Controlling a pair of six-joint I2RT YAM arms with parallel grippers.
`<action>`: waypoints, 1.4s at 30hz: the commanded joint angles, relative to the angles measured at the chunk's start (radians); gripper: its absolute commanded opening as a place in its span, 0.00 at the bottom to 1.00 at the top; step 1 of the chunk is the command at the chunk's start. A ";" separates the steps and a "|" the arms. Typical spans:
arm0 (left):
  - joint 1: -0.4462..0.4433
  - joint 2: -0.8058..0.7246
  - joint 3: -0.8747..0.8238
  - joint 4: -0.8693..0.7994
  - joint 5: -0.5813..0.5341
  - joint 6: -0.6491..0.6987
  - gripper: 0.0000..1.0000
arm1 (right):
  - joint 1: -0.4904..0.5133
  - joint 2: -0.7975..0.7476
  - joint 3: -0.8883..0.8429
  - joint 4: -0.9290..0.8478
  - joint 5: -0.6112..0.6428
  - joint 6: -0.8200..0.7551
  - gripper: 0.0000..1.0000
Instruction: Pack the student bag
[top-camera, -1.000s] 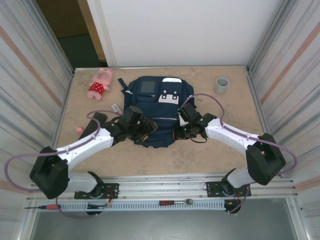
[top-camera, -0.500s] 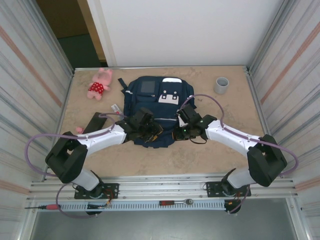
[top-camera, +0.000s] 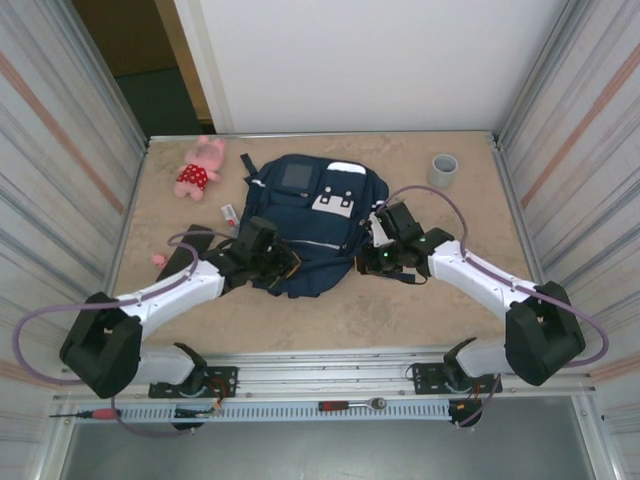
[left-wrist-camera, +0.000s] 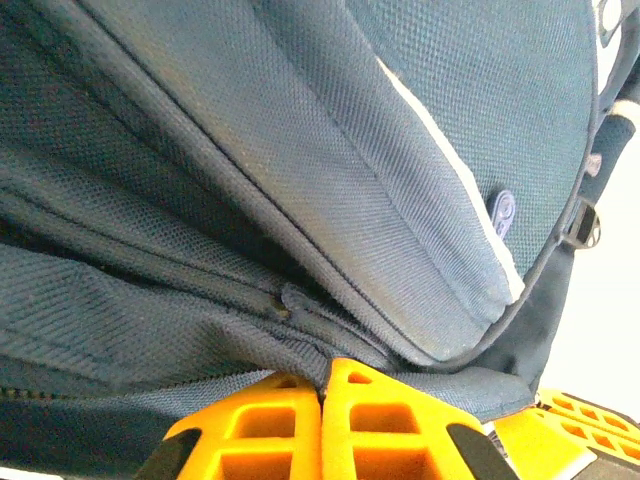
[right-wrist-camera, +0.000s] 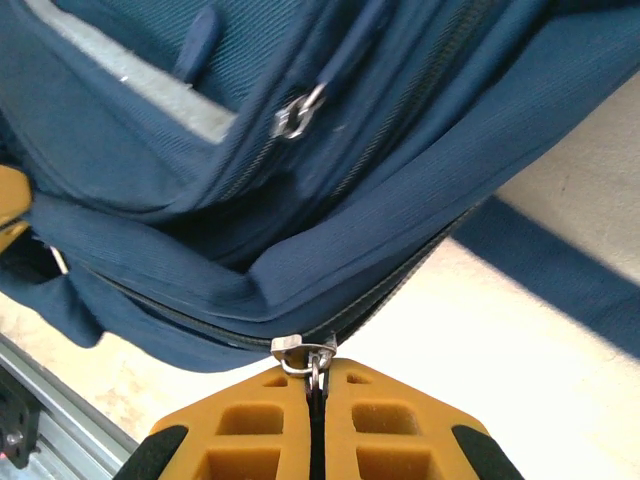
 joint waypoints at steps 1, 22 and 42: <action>0.055 -0.041 -0.033 -0.158 -0.127 0.074 0.00 | -0.074 0.002 -0.018 -0.070 0.028 -0.056 0.00; 0.031 -0.083 -0.065 -0.216 -0.076 0.105 0.00 | -0.295 0.374 0.233 0.096 0.059 -0.128 0.00; -0.101 0.048 0.254 -0.026 0.057 1.374 0.72 | -0.164 0.165 0.152 0.083 -0.085 -0.160 0.00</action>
